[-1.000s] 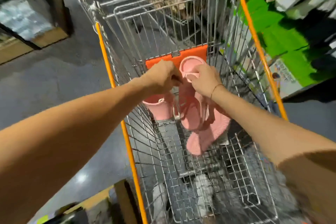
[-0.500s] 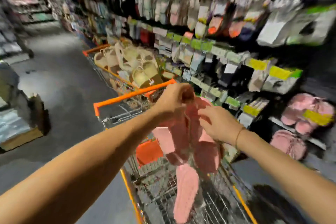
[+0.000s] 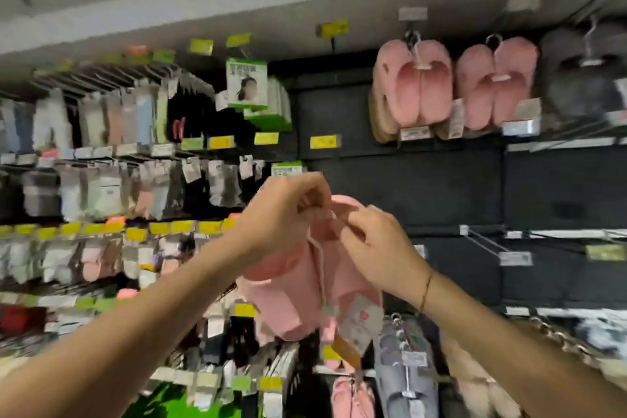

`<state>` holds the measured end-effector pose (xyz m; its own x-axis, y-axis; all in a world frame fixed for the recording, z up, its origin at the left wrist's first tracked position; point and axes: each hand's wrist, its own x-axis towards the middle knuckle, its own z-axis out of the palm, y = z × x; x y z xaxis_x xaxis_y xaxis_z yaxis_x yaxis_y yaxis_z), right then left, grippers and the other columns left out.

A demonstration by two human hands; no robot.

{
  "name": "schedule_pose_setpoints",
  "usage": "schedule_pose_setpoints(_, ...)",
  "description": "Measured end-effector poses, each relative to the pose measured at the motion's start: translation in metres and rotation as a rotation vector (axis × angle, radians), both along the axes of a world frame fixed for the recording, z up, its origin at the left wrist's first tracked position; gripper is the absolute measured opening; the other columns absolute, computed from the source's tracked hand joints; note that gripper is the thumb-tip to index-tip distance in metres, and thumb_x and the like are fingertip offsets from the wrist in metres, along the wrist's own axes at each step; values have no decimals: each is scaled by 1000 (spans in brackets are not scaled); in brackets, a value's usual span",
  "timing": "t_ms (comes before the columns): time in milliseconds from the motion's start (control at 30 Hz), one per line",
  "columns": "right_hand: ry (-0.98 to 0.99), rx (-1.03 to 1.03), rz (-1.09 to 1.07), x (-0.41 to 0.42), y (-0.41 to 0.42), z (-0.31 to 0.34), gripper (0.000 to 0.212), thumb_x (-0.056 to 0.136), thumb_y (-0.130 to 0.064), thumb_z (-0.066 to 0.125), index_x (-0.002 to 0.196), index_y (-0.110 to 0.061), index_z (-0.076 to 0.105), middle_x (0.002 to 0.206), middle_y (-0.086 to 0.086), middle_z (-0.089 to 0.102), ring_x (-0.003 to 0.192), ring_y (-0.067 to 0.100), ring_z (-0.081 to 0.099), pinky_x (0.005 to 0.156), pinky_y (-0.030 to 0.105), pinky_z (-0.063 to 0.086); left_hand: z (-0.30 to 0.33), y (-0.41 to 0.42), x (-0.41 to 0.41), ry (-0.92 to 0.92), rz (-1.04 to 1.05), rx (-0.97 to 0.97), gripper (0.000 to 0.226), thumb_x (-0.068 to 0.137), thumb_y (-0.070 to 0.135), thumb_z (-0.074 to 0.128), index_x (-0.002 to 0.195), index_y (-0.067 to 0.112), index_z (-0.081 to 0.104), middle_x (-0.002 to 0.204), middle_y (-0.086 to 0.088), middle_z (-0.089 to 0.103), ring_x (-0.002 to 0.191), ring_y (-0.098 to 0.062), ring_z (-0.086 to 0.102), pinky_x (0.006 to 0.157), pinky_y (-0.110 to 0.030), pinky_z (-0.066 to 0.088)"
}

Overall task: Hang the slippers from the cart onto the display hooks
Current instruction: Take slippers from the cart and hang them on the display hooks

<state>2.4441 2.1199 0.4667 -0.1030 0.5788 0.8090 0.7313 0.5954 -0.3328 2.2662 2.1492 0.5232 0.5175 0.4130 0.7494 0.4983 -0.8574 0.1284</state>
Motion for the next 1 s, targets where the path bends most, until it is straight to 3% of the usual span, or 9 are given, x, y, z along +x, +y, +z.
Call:
schedule_pose_setpoints(67, 36, 28, -26, 47, -15, 22, 16, 97, -22, 57, 101, -22, 72, 93, -25, 68, 82, 0, 61, 74, 19, 48, 22, -3, 49, 19, -72, 68, 22, 79, 12, 80, 80, 23, 61, 72, 7, 67, 70, -11, 64, 66, -32, 50)
schedule_pose_setpoints(100, 24, 45, -60, 72, -22, 30, 18, 97, -21, 58, 107, -23, 72, 89, -20, 69, 84, 4, 63, 77, 25, 51, 30, -3, 75, 24, -103, 94, 22, 79, 13, 81, 81, 22, 62, 73, 8, 67, 69, -9, 64, 65, -31, 50)
schedule_pose_setpoints(200, -91, 80, -239, 145, -40, 51, 17, 96, -23, 57, 90, -18, 72, 68, -15, 58, 75, 14, 55, 73, 38, 47, 44, -1, 153, 17, -205, 113, 22, 82, 15, 80, 83, 25, 61, 76, 13, 67, 73, -4, 65, 66, -21, 49)
schedule_pose_setpoints(400, -117, 206, -435, 297, -52, 100, 24, 93, -29, 57, 69, -28, 53, 61, -13, 50, 64, 15, 50, 65, 36, 42, 64, 1, 314, -85, -234, 107, 5, 96, 24, 64, 92, 25, 61, 82, 14, 66, 78, -1, 62, 68, -20, 49)
schedule_pose_setpoints(533, -70, 305, -528, 385, -55, 138, 31, 90, -38, 43, 71, -19, 58, 67, -3, 61, 71, 26, 59, 72, 43, 47, 90, 5, 409, -169, -111, 219, 26, 101, 37, 50, 80, 26, 61, 75, 9, 66, 73, -14, 63, 70, -41, 51)
schedule_pose_setpoints(667, -13, 376, -602, 452, -54, 168, 28, 94, -29, 46, 80, -13, 63, 75, 5, 66, 76, 30, 60, 77, 46, 45, 124, -2, 487, -198, 43, 432, 38, 101, 40, 46, 65, 29, 46, 68, 8, 54, 71, -20, 55, 62, -36, 30)
schedule_pose_setpoints(800, 29, 372, -662, 512, -52, 189, 30, 96, -22, 49, 66, -19, 50, 64, -2, 54, 69, 27, 53, 70, 38, 34, 149, 1, 549, -237, 40, 492, 45, 100, 40, 47, 57, 34, 34, 65, 12, 43, 69, -17, 48, 69, -37, 29)
schedule_pose_setpoints(900, 46, 342, -701, 550, -47, 201, 32, 95, -22, 49, 64, -14, 48, 60, -1, 51, 67, 28, 50, 66, 37, 29, 160, 15, 589, -217, -65, 438, 41, 100, 47, 40, 64, 30, 51, 70, 10, 52, 72, -16, 53, 80, -46, 43)
schedule_pose_setpoints(1000, 51, 331, -756, 583, -40, 208, 29, 96, -24, 48, 74, -9, 58, 69, 3, 61, 73, 29, 55, 70, 38, 35, 166, 29, 624, -184, -124, 414, 40, 101, 46, 43, 76, 23, 65, 77, 9, 57, 79, -17, 55, 85, -47, 43)
